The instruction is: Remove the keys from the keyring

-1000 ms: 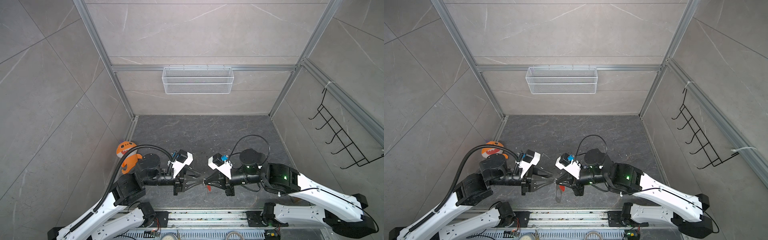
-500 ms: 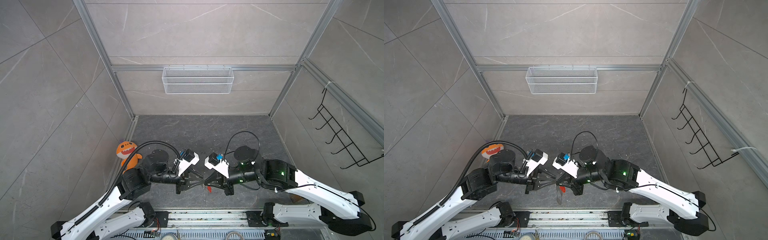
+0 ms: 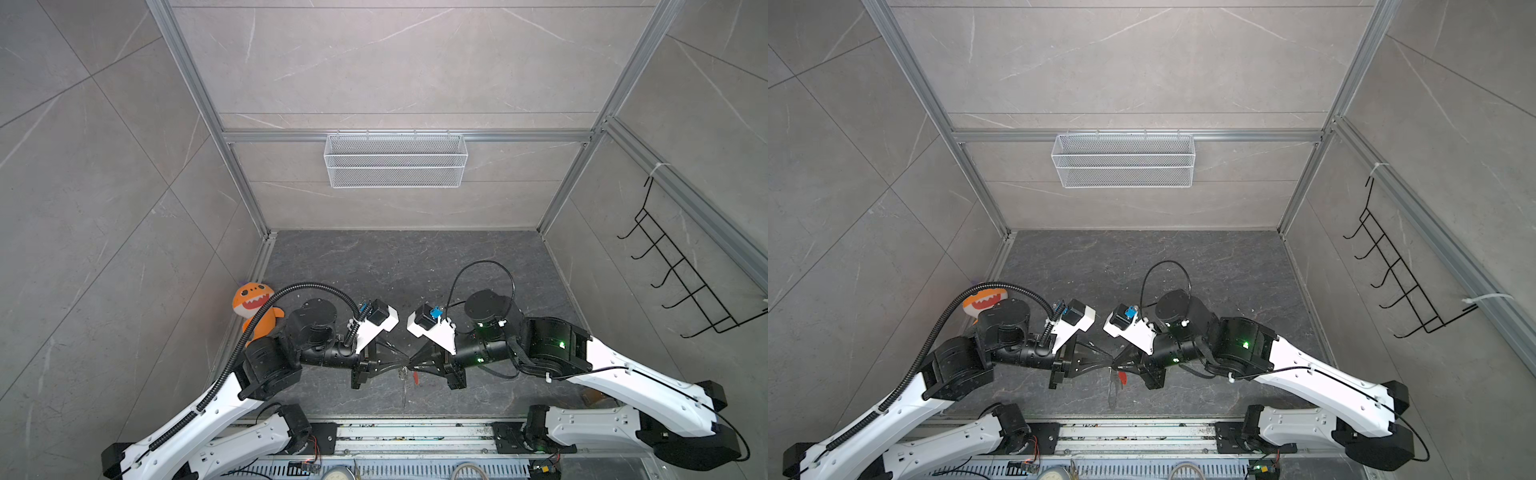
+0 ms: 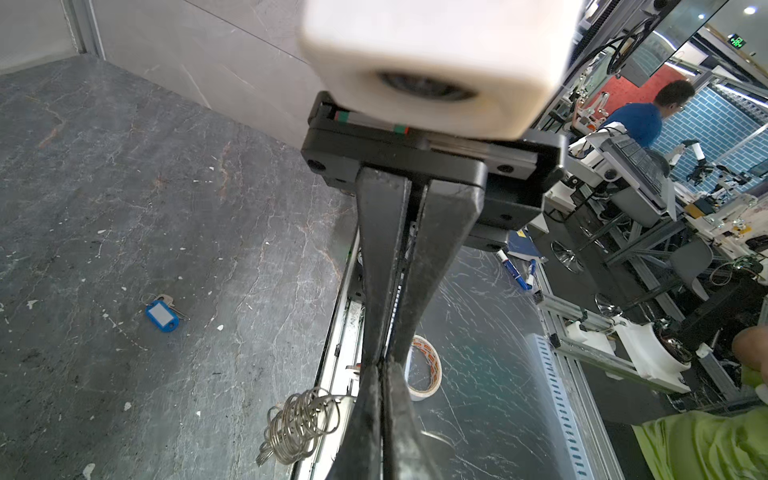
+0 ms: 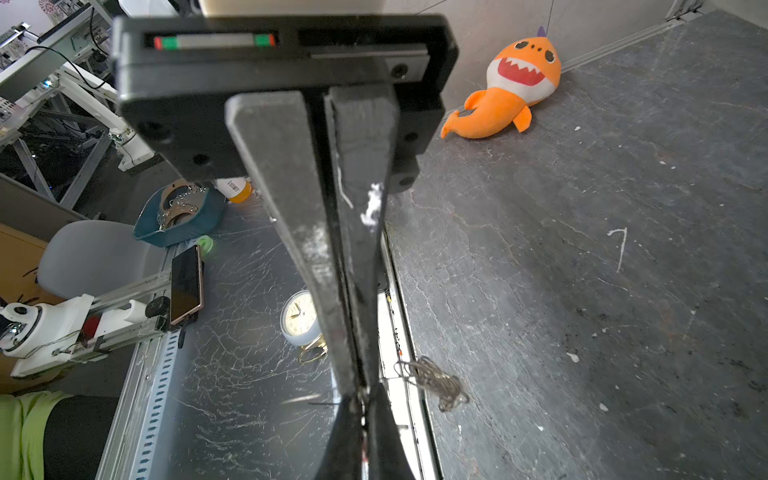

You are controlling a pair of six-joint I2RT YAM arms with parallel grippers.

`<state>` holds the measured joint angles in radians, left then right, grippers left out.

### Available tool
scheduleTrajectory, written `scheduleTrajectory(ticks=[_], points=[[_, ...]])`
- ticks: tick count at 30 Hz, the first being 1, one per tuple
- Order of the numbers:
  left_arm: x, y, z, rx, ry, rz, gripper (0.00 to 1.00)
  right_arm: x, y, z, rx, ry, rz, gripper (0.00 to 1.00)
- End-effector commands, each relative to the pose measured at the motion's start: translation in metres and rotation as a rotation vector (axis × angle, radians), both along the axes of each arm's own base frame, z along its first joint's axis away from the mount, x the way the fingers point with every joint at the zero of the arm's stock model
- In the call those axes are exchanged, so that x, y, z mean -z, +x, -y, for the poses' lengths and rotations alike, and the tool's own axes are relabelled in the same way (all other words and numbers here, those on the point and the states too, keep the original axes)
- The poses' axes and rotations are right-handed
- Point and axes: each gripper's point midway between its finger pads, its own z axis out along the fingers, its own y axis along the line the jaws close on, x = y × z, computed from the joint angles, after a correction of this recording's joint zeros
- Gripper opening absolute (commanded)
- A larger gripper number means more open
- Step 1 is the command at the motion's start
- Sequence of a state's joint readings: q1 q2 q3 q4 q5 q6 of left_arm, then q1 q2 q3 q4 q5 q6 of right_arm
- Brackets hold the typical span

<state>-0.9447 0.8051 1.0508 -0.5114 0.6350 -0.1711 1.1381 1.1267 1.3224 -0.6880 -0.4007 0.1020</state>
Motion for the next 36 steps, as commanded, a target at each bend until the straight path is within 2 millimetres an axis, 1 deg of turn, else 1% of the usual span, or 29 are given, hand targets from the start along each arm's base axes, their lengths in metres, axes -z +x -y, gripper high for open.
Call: scheduleTrajectory(ticks=[1,4,6,9,12,18,22,26,28,30,36], points=[[-0.02,-0.001,0.002,0.016,-0.095,0.058,0.0,-0.027,0.0,-0.005,-0.008,0.09,0.027,0.12],[-0.027,-0.003,-0.002,0.007,-0.132,0.084,0.0,-0.029,0.001,-0.001,0.001,0.112,0.056,0.33],[-0.029,-0.003,-0.004,-0.006,-0.153,0.1,0.0,-0.031,0.002,0.004,0.014,0.14,0.088,0.4],[-0.032,0.001,-0.008,-0.042,-0.195,0.133,0.0,-0.035,0.004,0.011,0.04,0.21,0.143,0.45],[-0.04,0.0,-0.013,-0.058,-0.259,0.167,0.0,-0.033,0.006,0.013,0.054,0.26,0.177,0.48],[-0.047,0.003,-0.018,-0.099,-0.329,0.196,0.0,-0.027,0.011,0.001,0.062,0.302,0.176,0.49],[-0.05,0.003,-0.019,-0.105,-0.358,0.196,0.0,-0.028,0.012,-0.004,0.053,0.332,0.176,0.47],[-0.049,0.003,-0.019,-0.106,-0.361,0.198,0.0,-0.034,0.009,-0.006,0.038,0.367,0.182,0.44],[-0.048,0.004,-0.018,-0.109,-0.353,0.193,0.0,-0.036,0.007,-0.005,0.027,0.374,0.185,0.42],[-0.048,0.003,-0.019,-0.108,-0.351,0.193,0.0,-0.037,0.006,-0.003,0.023,0.375,0.187,0.38],[-0.049,0.004,-0.021,-0.12,-0.361,0.196,0.0,-0.033,0.006,-0.004,0.022,0.36,0.18,0.26]])
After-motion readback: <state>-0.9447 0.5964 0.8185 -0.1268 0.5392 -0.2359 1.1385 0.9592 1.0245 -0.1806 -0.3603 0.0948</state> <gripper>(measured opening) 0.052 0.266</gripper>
